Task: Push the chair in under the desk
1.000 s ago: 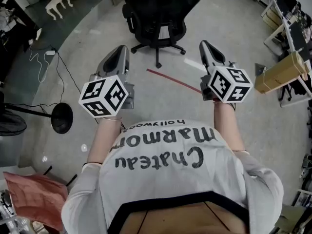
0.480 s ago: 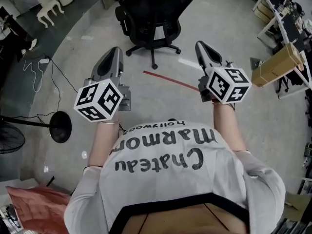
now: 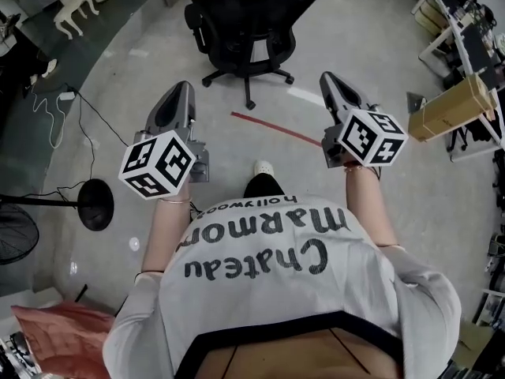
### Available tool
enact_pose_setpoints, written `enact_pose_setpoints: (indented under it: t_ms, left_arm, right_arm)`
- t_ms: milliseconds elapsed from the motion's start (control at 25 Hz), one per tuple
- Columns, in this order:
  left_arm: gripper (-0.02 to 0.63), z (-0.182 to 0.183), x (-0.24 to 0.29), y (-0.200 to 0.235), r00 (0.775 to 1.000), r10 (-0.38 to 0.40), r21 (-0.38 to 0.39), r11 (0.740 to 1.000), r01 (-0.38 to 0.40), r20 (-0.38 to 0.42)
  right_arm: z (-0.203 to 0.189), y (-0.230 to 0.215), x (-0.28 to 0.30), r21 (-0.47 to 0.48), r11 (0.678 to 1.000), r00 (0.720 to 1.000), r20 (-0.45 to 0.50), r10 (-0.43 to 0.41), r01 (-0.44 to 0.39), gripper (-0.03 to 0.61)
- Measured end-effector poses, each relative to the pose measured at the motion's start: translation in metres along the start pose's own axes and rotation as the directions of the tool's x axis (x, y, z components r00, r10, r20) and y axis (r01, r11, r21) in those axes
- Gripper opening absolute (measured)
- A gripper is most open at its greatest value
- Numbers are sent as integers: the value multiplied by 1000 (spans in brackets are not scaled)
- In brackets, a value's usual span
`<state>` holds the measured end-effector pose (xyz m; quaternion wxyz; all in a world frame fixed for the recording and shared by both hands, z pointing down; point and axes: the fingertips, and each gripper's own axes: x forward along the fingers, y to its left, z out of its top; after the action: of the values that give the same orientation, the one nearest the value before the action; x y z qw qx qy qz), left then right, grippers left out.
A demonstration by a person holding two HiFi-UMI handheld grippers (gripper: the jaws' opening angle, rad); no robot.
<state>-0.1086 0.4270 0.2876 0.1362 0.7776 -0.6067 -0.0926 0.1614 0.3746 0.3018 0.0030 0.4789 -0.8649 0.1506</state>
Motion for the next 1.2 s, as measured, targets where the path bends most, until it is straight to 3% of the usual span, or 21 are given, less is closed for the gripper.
enact_pose_setpoints:
  t_ms: [160, 320, 480, 800, 920, 1200]
  left_arm:
    - [20, 3, 37, 8, 999, 30, 91, 995, -29, -13]
    - [20, 22, 77, 12, 1000, -6, 58, 998, 4, 29]
    - [20, 38, 121, 19, 999, 21, 93, 995, -25, 38]
    - [20, 57, 190, 29, 994, 39, 72, 996, -46, 100]
    - [20, 46, 207, 31, 996, 39, 74, 996, -45, 81]
    - [20, 42, 228, 37, 996, 42, 11, 999, -43, 73]
  right_arm:
    - [8, -18, 36, 0, 1000, 1000, 0, 18, -18, 11]
    - [23, -40, 78, 2, 999, 999, 2, 37, -37, 11]
    - [53, -59, 122, -20, 997, 997, 17, 74, -73, 11]
    - [99, -84, 189, -136, 980, 988, 29, 153, -148, 11]
    - [92, -101, 204, -95, 984, 987, 29, 157, -153, 11]
    - [63, -149, 212, 117, 987, 993, -15, 116, -114, 11]
